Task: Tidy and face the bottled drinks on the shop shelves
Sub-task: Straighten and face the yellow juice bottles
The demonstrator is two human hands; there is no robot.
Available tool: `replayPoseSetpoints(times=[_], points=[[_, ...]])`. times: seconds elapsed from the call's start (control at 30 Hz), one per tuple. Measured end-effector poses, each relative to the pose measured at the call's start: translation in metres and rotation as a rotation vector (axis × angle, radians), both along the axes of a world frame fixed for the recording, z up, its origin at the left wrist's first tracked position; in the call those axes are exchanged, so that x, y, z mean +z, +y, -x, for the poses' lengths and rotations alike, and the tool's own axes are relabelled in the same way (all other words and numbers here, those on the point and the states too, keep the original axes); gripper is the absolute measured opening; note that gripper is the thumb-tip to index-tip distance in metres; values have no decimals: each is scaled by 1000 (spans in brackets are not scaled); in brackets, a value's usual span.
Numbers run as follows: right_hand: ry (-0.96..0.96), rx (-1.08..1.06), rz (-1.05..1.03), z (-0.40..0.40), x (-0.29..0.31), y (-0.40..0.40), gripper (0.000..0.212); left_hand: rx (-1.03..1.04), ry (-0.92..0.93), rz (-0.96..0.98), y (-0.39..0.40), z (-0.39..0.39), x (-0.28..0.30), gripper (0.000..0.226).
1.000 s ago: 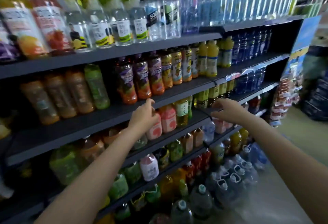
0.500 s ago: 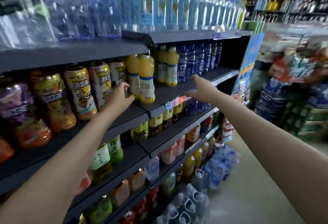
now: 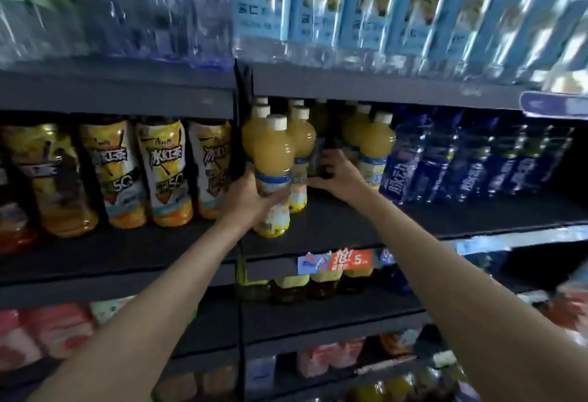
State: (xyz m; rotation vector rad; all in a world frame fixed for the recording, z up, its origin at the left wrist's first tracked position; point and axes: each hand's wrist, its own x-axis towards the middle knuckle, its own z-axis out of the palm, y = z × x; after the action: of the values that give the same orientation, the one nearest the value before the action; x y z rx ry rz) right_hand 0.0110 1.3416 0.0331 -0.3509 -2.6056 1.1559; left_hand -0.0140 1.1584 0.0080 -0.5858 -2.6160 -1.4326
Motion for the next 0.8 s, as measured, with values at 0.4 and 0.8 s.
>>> replayPoseSetpoints(times=[0.4, 0.8], points=[[-11, 179, 158, 43, -39, 8, 66, 140, 11, 38, 9, -9, 0, 67], [76, 195, 22, 7, -39, 12, 64, 275, 35, 18, 28, -25, -4, 55]])
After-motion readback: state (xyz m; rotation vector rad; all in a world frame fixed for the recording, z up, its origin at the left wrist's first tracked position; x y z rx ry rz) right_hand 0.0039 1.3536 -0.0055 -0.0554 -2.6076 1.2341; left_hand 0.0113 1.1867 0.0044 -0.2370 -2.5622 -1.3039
